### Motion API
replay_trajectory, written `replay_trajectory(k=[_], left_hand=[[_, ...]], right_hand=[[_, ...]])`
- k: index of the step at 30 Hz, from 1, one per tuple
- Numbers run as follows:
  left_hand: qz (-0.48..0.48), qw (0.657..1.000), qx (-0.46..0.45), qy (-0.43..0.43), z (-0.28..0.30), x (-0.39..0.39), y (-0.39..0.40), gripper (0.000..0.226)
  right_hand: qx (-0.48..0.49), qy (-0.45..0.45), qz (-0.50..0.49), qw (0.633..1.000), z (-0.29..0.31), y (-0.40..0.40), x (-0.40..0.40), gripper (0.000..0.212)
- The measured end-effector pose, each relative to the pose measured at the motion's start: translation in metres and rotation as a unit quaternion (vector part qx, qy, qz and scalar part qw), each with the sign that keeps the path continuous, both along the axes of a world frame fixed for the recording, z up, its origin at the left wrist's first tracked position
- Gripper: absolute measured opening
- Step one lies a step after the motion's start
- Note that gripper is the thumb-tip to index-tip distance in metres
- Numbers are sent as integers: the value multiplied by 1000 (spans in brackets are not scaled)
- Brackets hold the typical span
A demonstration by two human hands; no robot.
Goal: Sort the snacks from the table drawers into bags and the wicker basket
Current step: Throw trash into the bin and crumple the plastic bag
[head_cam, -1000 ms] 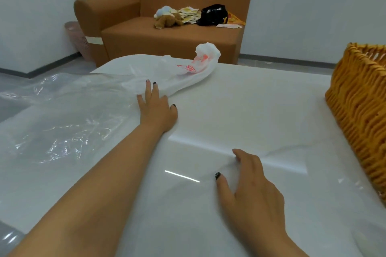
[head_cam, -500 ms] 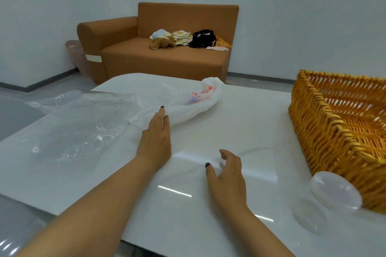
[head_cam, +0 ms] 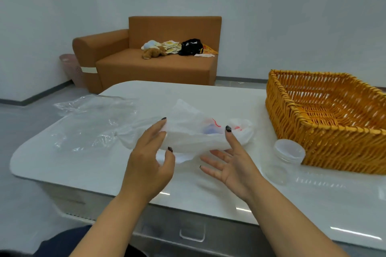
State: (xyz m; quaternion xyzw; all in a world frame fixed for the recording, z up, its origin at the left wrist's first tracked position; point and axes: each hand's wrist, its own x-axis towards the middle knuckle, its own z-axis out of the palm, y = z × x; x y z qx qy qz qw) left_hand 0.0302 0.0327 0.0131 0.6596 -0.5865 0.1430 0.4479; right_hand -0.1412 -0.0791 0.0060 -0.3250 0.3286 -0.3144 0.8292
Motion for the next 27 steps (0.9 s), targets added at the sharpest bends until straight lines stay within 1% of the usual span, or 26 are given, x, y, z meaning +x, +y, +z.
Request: replay_trajectory(k=[1,3,5,6,8,9,11,12,14,15,16,17,18,19,20,21,22,23,24,26,27], left_hand=[[-19,999,-30,-5,3,-2,5,35],[-50,994,-99,-14,11,-6,13,21],[-75,987,-143,3,19,-10,18,22],[-78,986,-147,23,23,-11,20,23],[-47,989,-109,90,33,-11,24,22],[-15,988,-72,139,37,-9,26,24],[62,972,12,227,39,-1,26,26],[108,963,50,243,38,4,25,23],[203,948,114,216,38,13,22,10],[218,945,136,202,38,15,21,11],[200,949,145,195,37,16,20,23],[156,957,146,194,36,14,19,39],[104,964,148,194,35,13,17,57],[52,965,160,199,35,10,16,74],[3,956,197,219,35,7,14,90],[-39,938,239,247,35,5,12,102],[-76,916,281,277,35,4,9,110],[-108,893,319,299,34,3,7,111],[-144,866,354,322,35,3,6,103],[-216,815,384,377,34,6,3,70],[-241,795,385,401,30,6,-1,56]], right_hand=[[22,-14,1,1000,-1,1,-2,77],[59,-36,-9,998,-4,1,-5,69],[75,-47,-44,995,-7,1,-5,54],[79,-44,-71,993,-9,0,-4,47],[66,-26,-126,990,-11,-1,0,43],[46,-10,-148,988,-13,-2,2,44],[-35,34,-172,984,-7,0,5,43],[-90,65,-182,977,-1,2,5,43],[-217,129,-202,946,11,3,4,44],[-283,156,-207,924,17,3,2,43],[-336,177,-202,903,24,3,0,42],[-372,187,-189,889,30,4,-2,41],[-387,185,-168,888,35,5,-4,40],[-387,173,-144,894,39,7,-7,40],[-382,151,-121,904,42,9,-10,40],[-372,118,-105,915,45,12,-12,41],[-357,82,-98,925,46,16,-14,41],[-339,54,-100,934,46,19,-14,41],[-319,39,-107,941,46,21,-15,40],[-284,36,-132,949,45,22,-14,38],[-271,35,-146,951,45,21,-14,37]])
